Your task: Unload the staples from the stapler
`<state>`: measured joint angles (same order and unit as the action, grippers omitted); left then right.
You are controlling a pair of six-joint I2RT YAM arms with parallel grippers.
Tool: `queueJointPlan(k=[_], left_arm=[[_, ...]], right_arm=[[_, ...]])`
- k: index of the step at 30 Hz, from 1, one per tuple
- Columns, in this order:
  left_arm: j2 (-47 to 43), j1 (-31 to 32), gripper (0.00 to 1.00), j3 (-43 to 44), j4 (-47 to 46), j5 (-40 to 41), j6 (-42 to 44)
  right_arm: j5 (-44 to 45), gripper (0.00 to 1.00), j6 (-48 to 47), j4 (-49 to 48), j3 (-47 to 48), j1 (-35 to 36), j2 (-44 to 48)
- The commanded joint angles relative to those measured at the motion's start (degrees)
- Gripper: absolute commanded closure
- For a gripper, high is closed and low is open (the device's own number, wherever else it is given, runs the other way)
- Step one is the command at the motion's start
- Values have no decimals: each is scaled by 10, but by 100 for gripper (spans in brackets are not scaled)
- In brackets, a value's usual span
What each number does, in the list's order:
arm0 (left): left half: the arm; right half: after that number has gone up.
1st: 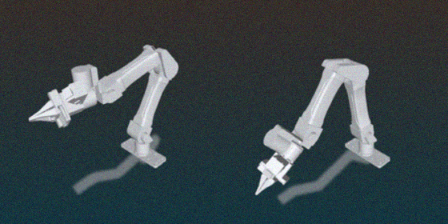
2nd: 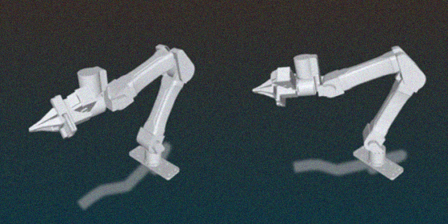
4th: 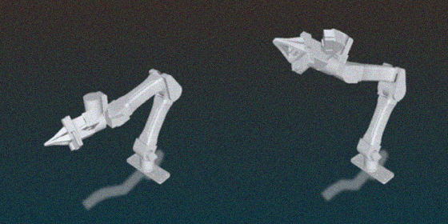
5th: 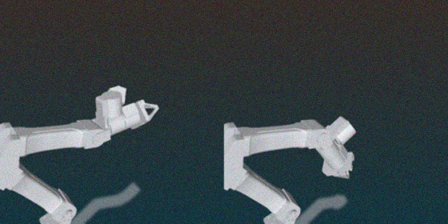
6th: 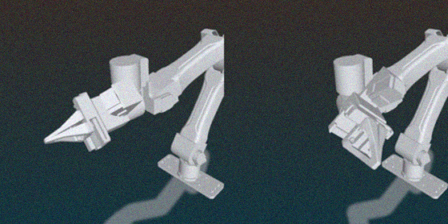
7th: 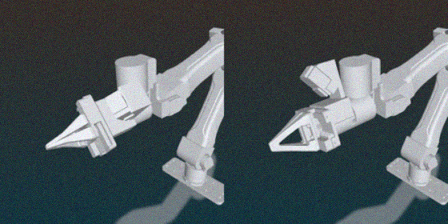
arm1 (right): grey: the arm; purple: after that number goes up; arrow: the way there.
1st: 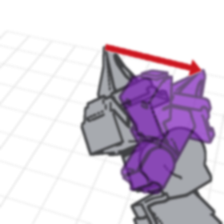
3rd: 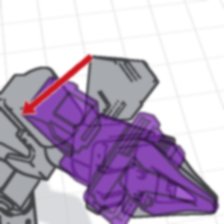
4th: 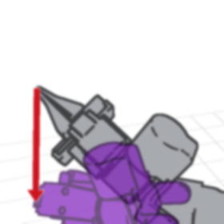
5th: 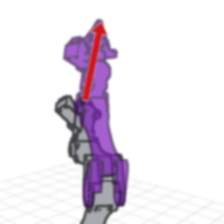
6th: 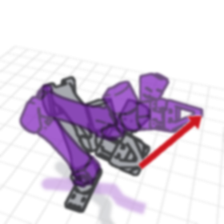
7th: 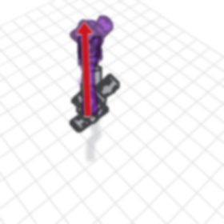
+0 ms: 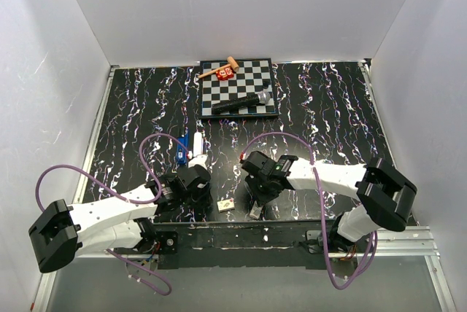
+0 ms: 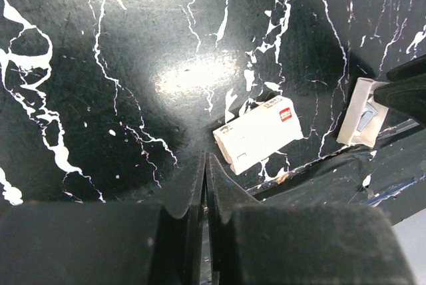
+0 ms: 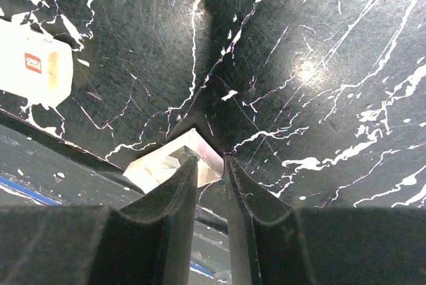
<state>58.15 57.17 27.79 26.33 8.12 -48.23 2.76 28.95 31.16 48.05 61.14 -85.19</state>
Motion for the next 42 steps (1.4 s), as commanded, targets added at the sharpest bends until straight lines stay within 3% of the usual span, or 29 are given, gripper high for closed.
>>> queueJointPlan(k=[1,6,15,42], left_arm=[[-14,3,100,-6,-6,3,-8],[-17,3,100,-10,-2,4,-13],[-16,4,100,-17,-5,2,-19],[35,6,100,-40,-73,-5,-22]], right_arm=[[-9,70,-8,-12,22,-1,-9],[-8,76,-7,-11,22,-1,-9],[-5,98,0,-7,26,-1,-7],[38,99,95,0,79,-1,-51]])
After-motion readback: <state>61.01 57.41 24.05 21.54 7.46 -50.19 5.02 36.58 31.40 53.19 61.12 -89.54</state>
